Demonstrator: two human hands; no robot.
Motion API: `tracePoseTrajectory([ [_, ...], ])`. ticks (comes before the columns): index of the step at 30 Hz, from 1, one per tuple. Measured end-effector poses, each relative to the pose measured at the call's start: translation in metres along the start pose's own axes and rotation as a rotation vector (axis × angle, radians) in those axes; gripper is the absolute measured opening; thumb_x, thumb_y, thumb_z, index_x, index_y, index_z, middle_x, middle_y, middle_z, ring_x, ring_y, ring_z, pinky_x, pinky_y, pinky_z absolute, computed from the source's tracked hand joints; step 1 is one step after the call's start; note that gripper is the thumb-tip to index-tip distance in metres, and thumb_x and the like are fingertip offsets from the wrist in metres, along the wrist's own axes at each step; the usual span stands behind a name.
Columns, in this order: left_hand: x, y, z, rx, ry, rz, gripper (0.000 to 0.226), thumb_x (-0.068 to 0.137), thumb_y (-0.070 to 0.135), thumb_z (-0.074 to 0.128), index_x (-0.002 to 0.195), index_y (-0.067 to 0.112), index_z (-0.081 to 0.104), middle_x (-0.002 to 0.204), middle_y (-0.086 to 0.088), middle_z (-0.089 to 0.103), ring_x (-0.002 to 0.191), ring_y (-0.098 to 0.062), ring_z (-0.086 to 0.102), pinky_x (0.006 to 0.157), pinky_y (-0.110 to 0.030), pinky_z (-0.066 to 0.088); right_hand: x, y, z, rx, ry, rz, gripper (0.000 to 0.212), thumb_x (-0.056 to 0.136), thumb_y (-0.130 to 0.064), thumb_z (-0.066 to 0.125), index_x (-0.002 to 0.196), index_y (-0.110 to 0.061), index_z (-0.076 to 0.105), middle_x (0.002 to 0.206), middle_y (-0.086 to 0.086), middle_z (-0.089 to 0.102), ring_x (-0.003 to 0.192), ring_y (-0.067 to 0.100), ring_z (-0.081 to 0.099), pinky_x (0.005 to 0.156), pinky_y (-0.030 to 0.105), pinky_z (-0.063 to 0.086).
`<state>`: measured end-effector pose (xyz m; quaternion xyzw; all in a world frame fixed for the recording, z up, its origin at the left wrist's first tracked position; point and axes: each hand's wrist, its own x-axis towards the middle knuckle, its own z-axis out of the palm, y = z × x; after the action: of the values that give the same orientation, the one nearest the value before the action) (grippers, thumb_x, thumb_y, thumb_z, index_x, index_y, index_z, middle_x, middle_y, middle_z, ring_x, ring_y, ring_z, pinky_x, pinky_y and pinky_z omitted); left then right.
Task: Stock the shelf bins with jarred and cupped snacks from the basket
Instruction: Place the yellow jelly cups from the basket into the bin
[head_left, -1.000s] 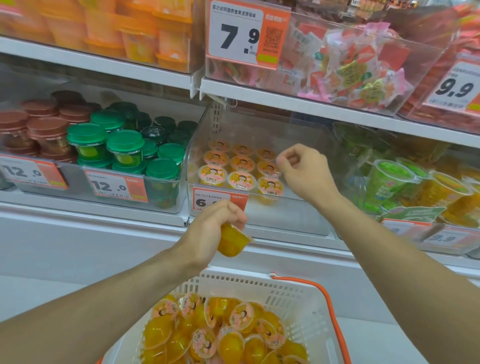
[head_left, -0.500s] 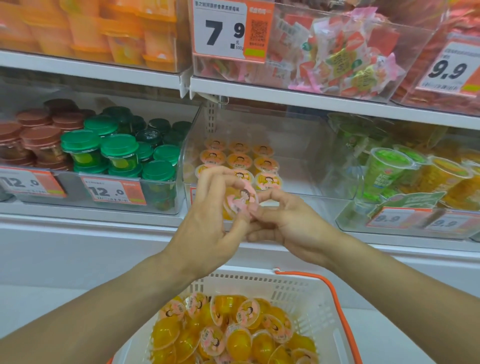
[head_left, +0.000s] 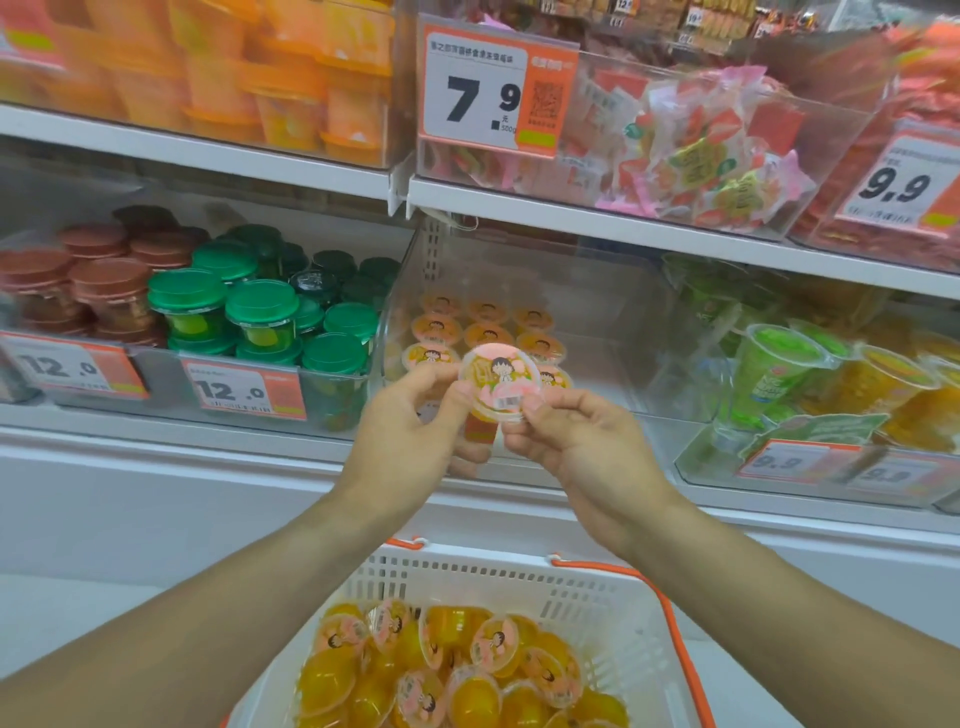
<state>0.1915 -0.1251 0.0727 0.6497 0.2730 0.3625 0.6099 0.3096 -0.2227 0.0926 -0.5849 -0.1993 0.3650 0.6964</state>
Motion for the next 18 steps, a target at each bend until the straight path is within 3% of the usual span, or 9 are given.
tracePoseTrajectory([
  [2, 0.004, -0.004, -0.004, 0.096, -0.019, -0.006, 0.033, 0.103, 0.024, 0.05, 0.134, 0.034, 0.054, 0.116, 0.01, 0.064, 0.073, -0.019, 0.074, 0.06, -0.038, 0.062, 0.007, -0.01, -0.004, 0.026, 0.013, 0.007, 0.003, 0.094, 0.002, 0.06, 0.095, 0.0, 0.059, 0.068, 0.009, 0.071, 0.064, 0.017, 0.069, 0.067, 0.024, 0.059],
  [4, 0.006, -0.009, -0.008, 0.264, -0.039, 0.069, 0.045, 0.1, 0.022, 0.052, 0.142, 0.039, 0.047, 0.134, 0.016, 0.054, 0.088, -0.012, 0.072, 0.076, -0.037, 0.061, 0.026, -0.023, -0.011, 0.064, 0.051, -0.001, 0.004, 0.094, 0.004, 0.059, 0.098, 0.003, 0.06, 0.069, 0.011, 0.069, 0.063, 0.018, 0.068, 0.062, 0.021, 0.058],
  [7, 0.006, -0.017, -0.009, 0.543, -0.142, 0.178, 0.054, 0.097, 0.02, 0.053, 0.147, 0.038, 0.042, 0.144, 0.02, 0.039, 0.095, -0.002, 0.063, 0.092, -0.031, 0.052, 0.076, -0.038, -0.021, 0.071, 0.146, 0.007, 0.015, 0.094, 0.007, 0.056, 0.107, 0.01, 0.062, 0.084, 0.016, 0.066, 0.066, 0.018, 0.063, 0.054, 0.018, 0.054],
  [10, 0.006, -0.022, -0.008, 0.592, -0.194, 0.21, 0.054, 0.096, 0.018, 0.052, 0.147, 0.032, 0.042, 0.134, 0.024, 0.032, 0.099, -0.001, 0.057, 0.088, -0.033, 0.052, 0.145, -0.039, -0.04, 0.068, 0.306, 0.063, 0.025, 0.094, 0.008, 0.055, 0.119, 0.007, 0.058, 0.091, 0.016, 0.065, 0.065, 0.016, 0.063, 0.046, 0.017, 0.051],
  [14, 0.005, -0.026, -0.005, 0.626, -0.175, 0.235, 0.052, 0.093, 0.017, 0.054, 0.143, 0.03, 0.046, 0.131, 0.02, 0.029, 0.097, -0.008, 0.055, 0.084, -0.039, 0.052, 0.224, -0.02, -0.072, 0.05, 0.525, 0.118, 0.041, 0.093, 0.006, 0.057, 0.131, -0.011, 0.057, 0.124, 0.009, 0.065, 0.07, 0.019, 0.061, 0.034, 0.019, 0.045],
  [18, 0.007, -0.029, -0.009, 0.668, -0.194, 0.262, 0.05, 0.094, 0.018, 0.054, 0.141, 0.032, 0.045, 0.132, 0.02, 0.029, 0.087, -0.002, 0.055, 0.075, -0.028, 0.048, 0.253, -0.003, -0.079, 0.034, 0.595, 0.167, 0.043, 0.097, 0.005, 0.05, 0.137, -0.011, 0.053, 0.128, 0.008, 0.058, 0.071, 0.018, 0.053, 0.027, 0.018, 0.04],
])
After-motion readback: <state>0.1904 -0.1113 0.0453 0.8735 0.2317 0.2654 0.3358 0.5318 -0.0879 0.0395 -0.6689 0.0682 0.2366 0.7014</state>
